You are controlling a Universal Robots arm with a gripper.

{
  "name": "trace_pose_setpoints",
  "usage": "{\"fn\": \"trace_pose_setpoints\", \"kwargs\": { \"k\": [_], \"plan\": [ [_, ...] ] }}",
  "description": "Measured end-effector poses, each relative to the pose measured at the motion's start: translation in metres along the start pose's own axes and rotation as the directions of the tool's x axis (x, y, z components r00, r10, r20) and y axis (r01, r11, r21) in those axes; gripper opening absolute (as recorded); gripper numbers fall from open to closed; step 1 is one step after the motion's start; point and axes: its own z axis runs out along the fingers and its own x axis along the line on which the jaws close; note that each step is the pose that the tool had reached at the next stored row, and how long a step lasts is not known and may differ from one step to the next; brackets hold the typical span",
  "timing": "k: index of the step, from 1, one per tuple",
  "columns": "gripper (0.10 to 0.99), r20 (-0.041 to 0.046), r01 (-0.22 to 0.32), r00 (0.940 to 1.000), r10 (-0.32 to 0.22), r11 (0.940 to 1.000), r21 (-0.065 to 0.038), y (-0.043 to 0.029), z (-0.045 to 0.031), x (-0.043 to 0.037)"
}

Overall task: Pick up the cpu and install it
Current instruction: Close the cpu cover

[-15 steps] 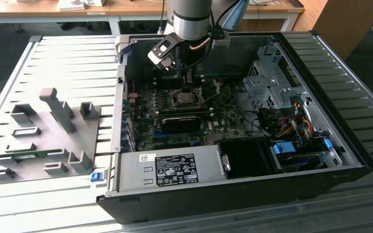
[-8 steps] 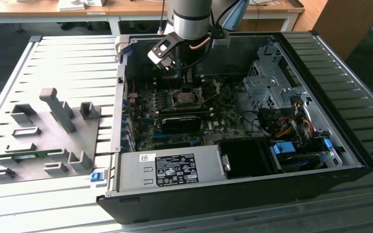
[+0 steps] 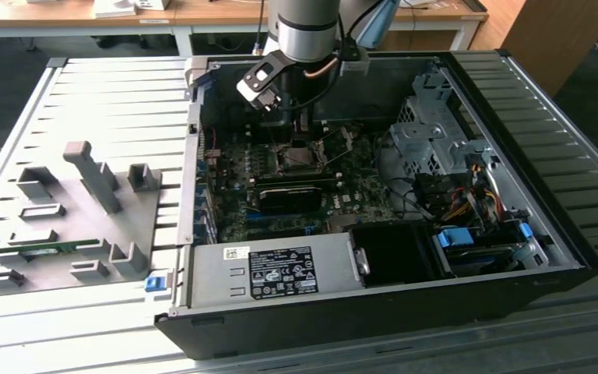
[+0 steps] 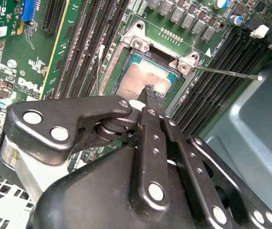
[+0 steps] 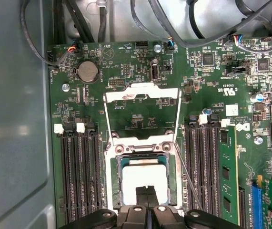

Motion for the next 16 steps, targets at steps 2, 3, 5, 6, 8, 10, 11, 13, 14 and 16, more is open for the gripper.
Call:
{"fn": "trace_pose_setpoints", "kwargs": {
  "k": [2, 3, 5, 6, 8, 10, 11, 13, 14, 16],
  "plan": [
    [0.106, -0.0001, 0.0, 1.0, 0.0, 1.0, 0.0, 0.0, -0.0006, 0.0],
    [0.106, -0.0001, 0.0, 1.0, 0.0, 1.0, 0.0, 0.0, -0.0009, 0.0],
    [0.106, 0.0, 0.0, 1.0, 0.0, 1.0, 0.0, 0.0, -0.0015, 0.0],
    [0.106, 0.0, 0.0, 1.0, 0.0, 1.0, 0.0, 0.0, -0.0018, 0.0],
    [0.106, -0.0001, 0.0, 1.0, 0.0, 1.0, 0.0, 0.0, -0.0024, 0.0],
    [0.106, -0.0001, 0.0, 1.0, 0.0, 1.0, 0.0, 0.0, -0.003, 0.0],
    [0.106, 0.0, 0.0, 1.0, 0.0, 1.0, 0.0, 0.0, -0.0033, 0.0],
    [0.106, 0.0, 0.0, 1.0, 0.0, 1.0, 0.0, 0.0, -0.0039, -0.0001],
    [0.106, -0.0001, 0.0, 1.0, 0.0, 1.0, 0.0, 0.0, -0.0041, 0.0],
    [0.106, 0.0, 0.0, 1.0, 0.0, 1.0, 0.0, 0.0, -0.0047, -0.0001]
  ]
}}
